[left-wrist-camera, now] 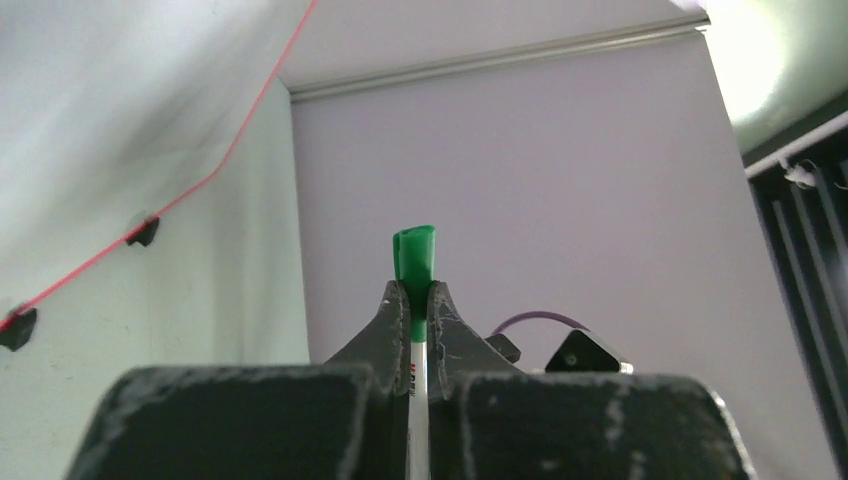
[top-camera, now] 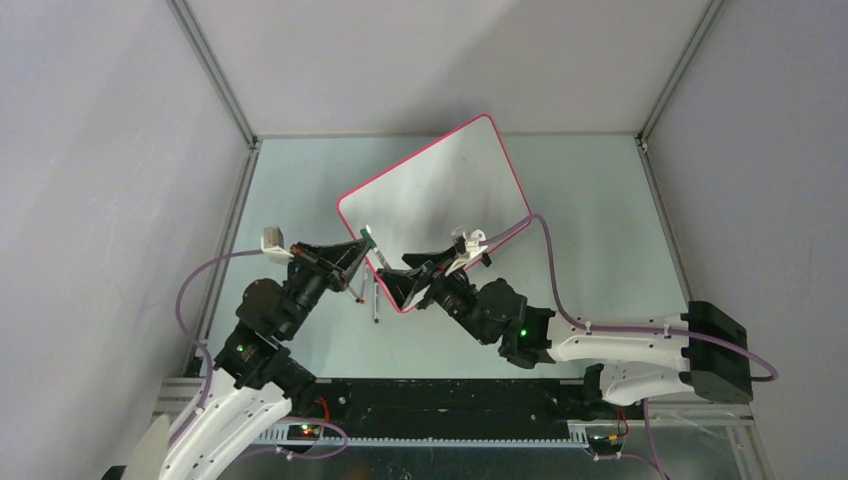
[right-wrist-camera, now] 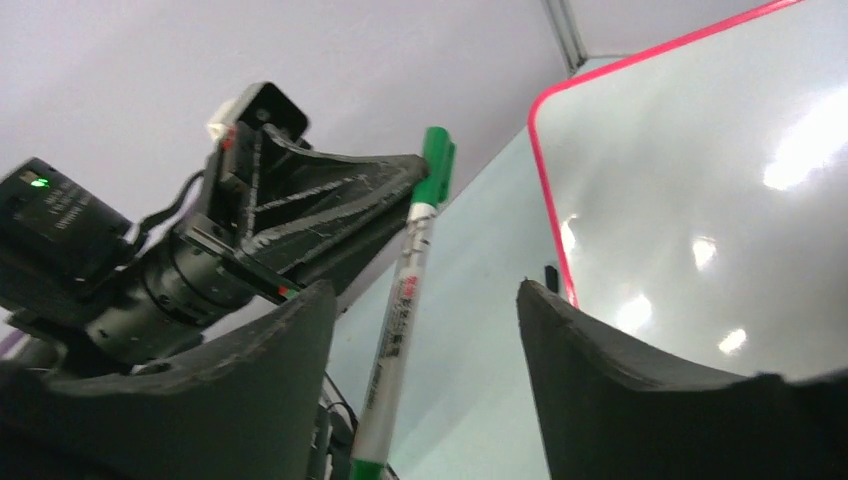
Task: Write a sentence on the whiteboard
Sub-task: Open the whiteboard marker at the center of the board.
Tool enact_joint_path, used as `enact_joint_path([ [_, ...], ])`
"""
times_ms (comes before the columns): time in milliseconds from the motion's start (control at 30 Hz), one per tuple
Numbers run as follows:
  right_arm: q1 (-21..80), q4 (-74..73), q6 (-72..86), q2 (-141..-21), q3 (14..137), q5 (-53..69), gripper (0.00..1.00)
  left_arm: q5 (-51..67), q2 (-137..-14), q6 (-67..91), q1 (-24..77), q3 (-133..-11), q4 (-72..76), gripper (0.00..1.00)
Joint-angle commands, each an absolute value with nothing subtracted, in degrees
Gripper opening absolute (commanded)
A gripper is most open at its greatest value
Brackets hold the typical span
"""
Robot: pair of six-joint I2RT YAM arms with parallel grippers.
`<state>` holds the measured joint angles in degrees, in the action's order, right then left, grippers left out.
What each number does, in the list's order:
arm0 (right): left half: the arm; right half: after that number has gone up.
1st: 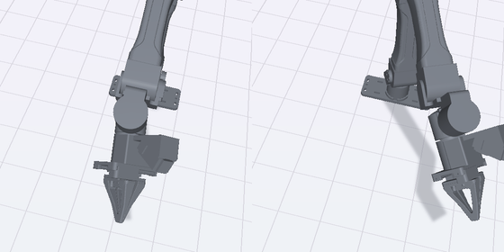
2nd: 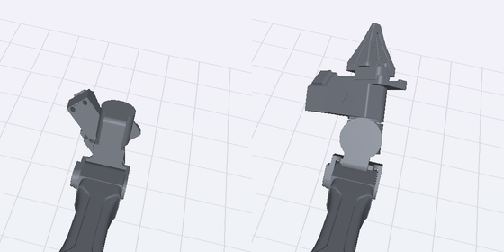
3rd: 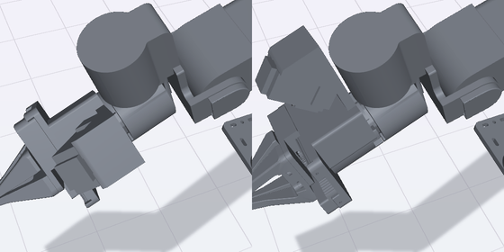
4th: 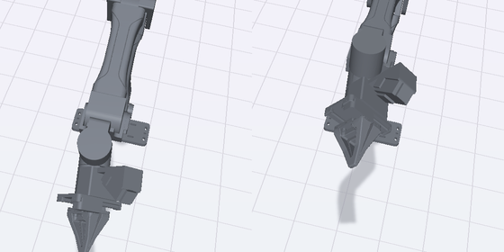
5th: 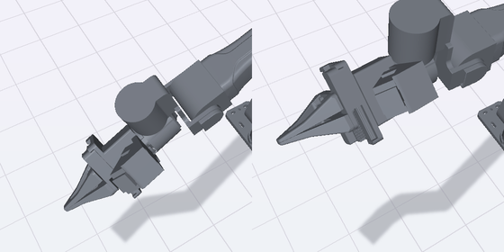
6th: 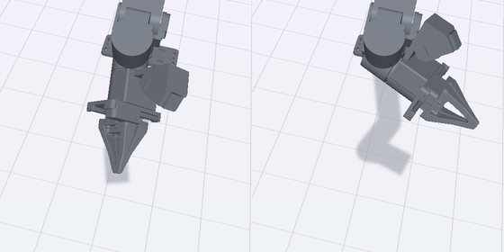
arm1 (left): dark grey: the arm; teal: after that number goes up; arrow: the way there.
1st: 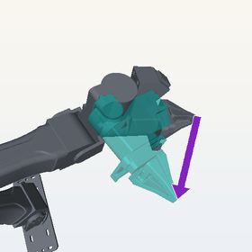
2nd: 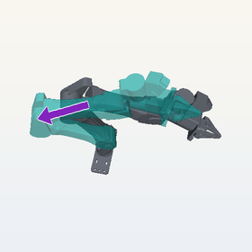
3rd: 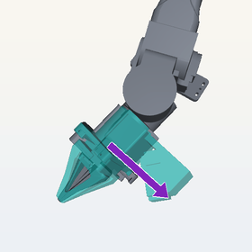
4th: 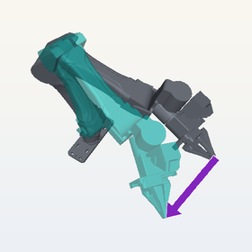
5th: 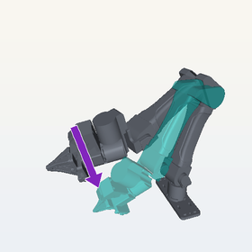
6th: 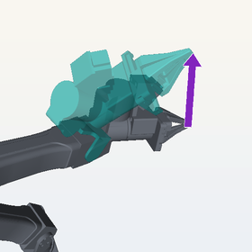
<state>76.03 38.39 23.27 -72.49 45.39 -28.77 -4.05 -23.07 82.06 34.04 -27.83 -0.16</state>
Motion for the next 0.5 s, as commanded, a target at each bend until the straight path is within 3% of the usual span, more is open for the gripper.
enact_joint_path([
  [0,75.96,34.14,20.68,-67.92,46.81,-32.14,0.77,-12.55,-20.35,75.00,34.45,-34.63,-10.37,0.00],
  [100,73.66,26.84,20.56,-62.43,44.47,-32.27,0.85,-20.99,-19.20,69.51,34.45,-38.94,-26.65,0.00],
  [200,69.89,19.23,22.31,-57.60,42.95,-30.87,0.87,-31.92,-18.78,66.76,34.45,-41.87,-38.71,0.00],
  [467,56.00,3.49,23.03,-41.28,36.50,-24.38,0.87,-44.38,-22.25,64.47,34.34,-40.98,-49.16,0.00],
])
